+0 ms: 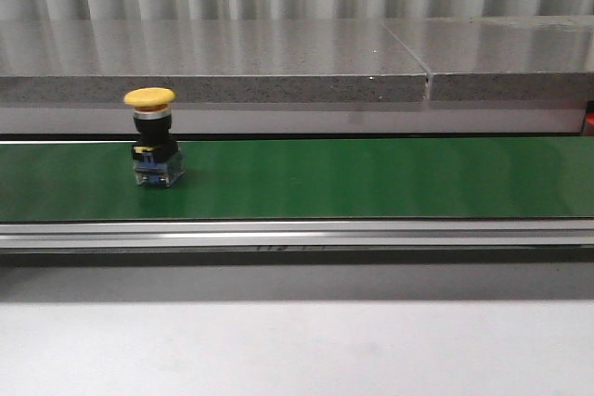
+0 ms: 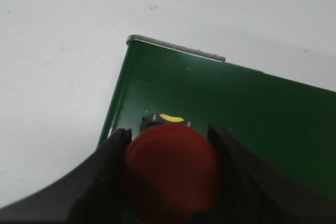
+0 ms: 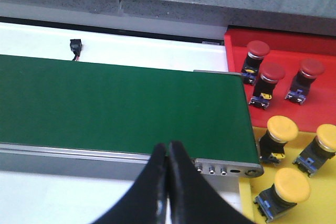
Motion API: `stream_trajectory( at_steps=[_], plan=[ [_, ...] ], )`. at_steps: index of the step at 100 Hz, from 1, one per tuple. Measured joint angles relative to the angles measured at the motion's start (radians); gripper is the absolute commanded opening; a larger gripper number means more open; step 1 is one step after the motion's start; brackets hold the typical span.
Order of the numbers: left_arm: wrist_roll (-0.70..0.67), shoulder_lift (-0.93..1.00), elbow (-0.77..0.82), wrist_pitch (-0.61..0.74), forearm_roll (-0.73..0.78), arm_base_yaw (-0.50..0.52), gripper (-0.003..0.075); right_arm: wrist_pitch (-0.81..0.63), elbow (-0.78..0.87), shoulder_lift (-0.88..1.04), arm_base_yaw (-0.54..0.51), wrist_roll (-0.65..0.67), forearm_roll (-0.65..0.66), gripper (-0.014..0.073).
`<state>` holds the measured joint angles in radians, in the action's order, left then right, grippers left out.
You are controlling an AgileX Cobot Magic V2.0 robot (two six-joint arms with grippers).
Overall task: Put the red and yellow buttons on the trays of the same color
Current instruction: 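Grasp the last red button with the left gripper and lift it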
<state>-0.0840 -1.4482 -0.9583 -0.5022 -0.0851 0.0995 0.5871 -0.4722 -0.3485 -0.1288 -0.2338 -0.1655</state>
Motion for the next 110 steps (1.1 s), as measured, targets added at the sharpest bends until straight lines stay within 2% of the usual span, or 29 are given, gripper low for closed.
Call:
stream_trajectory(
  at_steps=[9, 14, 21, 26, 31, 42, 65, 75, 82, 99, 110],
  plan=[
    [0.000, -0.024, 0.000, -0.008, 0.002, 0.000, 0.0242, 0.000, 0.000, 0.000, 0.000, 0.000, 0.000, -0.0071],
    [0.000, -0.032, 0.000, -0.008, 0.002, 0.000, 0.0281, 0.000, 0.000, 0.000, 0.000, 0.000, 0.000, -0.0071],
    [0.000, -0.037, 0.000, -0.008, 0.002, 0.000, 0.0397, 0.000, 0.000, 0.000, 0.000, 0.000, 0.000, -0.0071],
    [0.000, -0.037, 0.000, -0.008, 0.002, 0.000, 0.0506, 0.000, 0.000, 0.000, 0.000, 0.000, 0.000, -0.0071],
    [0.000, -0.037, 0.000, -0.008, 0.002, 0.000, 0.0574, 0.000, 0.000, 0.000, 0.000, 0.000, 0.000, -0.0071],
    [0.000, -0.037, 0.000, 0.001, 0.002, -0.001, 0.0589, 0.000, 0.000, 0.000, 0.000, 0.000, 0.000, -0.0071],
    [0.004, 0.030, 0.000, 0.058, 0.035, -0.051, 0.0508, 0.000, 0.000, 0.000, 0.000, 0.000, 0.000, -0.0071],
    [0.008, 0.081, 0.000, 0.064, 0.070, -0.089, 0.0438, 0.000, 0.000, 0.000, 0.000, 0.000, 0.000, -0.0071],
    [0.008, 0.117, 0.000, 0.064, 0.085, -0.112, 0.0340, 0.000, 0.000, 0.000, 0.000, 0.000, 0.000, -0.0071],
    [0.021, 0.213, 0.027, 0.068, 0.107, -0.167, -0.0022, 0.000, 0.000, 0.000, 0.000, 0.000, 0.000, -0.0071],
    [0.027, 0.277, 0.064, 0.068, 0.112, -0.208, -0.0020, 0.000, 0.000, 0.000, 0.000, 0.000, 0.000, -0.0071]
  ],
)
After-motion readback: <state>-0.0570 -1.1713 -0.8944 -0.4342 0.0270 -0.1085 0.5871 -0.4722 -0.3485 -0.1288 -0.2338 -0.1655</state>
